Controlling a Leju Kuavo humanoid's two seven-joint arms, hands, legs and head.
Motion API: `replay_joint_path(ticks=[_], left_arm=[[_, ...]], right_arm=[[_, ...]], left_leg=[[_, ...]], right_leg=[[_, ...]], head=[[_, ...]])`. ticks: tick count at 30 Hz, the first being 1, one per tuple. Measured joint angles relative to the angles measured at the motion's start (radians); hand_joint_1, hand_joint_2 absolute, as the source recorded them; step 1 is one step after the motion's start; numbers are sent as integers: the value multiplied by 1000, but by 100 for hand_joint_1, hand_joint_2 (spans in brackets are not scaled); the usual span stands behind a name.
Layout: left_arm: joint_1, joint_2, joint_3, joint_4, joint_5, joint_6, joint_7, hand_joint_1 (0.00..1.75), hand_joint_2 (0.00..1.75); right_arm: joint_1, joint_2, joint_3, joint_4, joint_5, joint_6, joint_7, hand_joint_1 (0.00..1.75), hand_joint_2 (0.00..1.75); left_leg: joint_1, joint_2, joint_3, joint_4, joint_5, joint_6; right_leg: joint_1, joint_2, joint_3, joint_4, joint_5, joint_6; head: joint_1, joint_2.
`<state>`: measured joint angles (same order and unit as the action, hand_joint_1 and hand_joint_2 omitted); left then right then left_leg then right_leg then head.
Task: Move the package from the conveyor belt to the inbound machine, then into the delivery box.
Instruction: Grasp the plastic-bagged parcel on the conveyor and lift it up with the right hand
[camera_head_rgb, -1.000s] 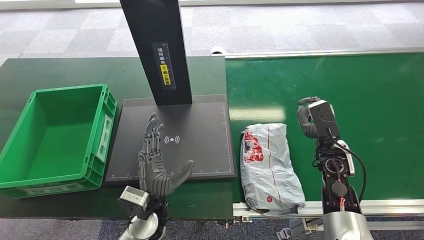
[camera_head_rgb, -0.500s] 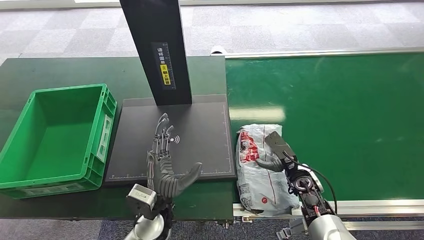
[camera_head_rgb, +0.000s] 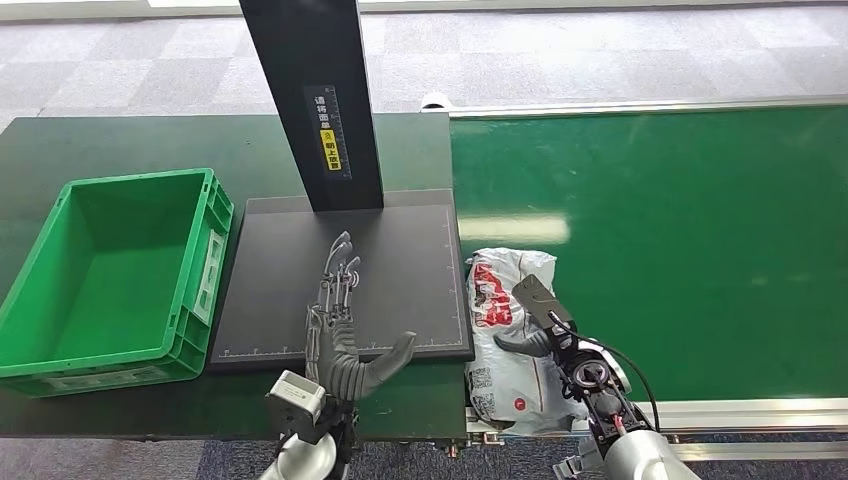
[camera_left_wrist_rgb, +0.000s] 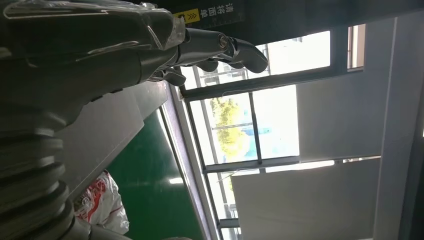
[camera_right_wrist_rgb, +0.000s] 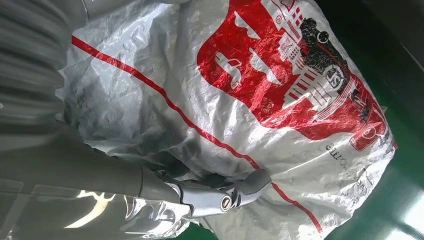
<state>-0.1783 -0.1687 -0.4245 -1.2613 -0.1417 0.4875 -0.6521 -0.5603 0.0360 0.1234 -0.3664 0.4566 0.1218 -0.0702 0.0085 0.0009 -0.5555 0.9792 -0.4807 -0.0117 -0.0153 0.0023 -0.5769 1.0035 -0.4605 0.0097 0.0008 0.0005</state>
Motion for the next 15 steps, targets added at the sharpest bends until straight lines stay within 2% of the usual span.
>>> replay_joint_path(ticks=[1,2,5,6,15], left_arm=[[0,-1,-1,0,-1,0,0,0,175],[0,-1,-3,0,-2,0,1,0,175],[0,-3,-6,0,-5,-5,5,0,175],[1,-3,-6,0,-7,-8,7,0,175],[5,-3,-6,1,-14,-14,18,0,175]], right_arm=[[0,1,0,3,0,0,0,0,175],[0,2,1,5,1,1,2,8,175],[0,4,4,8,15,3,23,139,175],[-1,5,7,8,21,3,35,175,175],[-5,4,18,8,34,3,74,175,175]], left_leg=[[0,0,0,0,0,0],[0,0,0,0,0,0],[0,0,1,0,0,0],[0,0,2,0,0,0],[0,0,5,0,0,0]], right_leg=[[0,0,0,0,0,0],[0,0,0,0,0,0],[0,0,1,0,0,0],[0,0,2,0,0,0],[0,0,5,0,-1,0]], head=[[0,0],[0,0],[0,0],[0,0],[0,0]])
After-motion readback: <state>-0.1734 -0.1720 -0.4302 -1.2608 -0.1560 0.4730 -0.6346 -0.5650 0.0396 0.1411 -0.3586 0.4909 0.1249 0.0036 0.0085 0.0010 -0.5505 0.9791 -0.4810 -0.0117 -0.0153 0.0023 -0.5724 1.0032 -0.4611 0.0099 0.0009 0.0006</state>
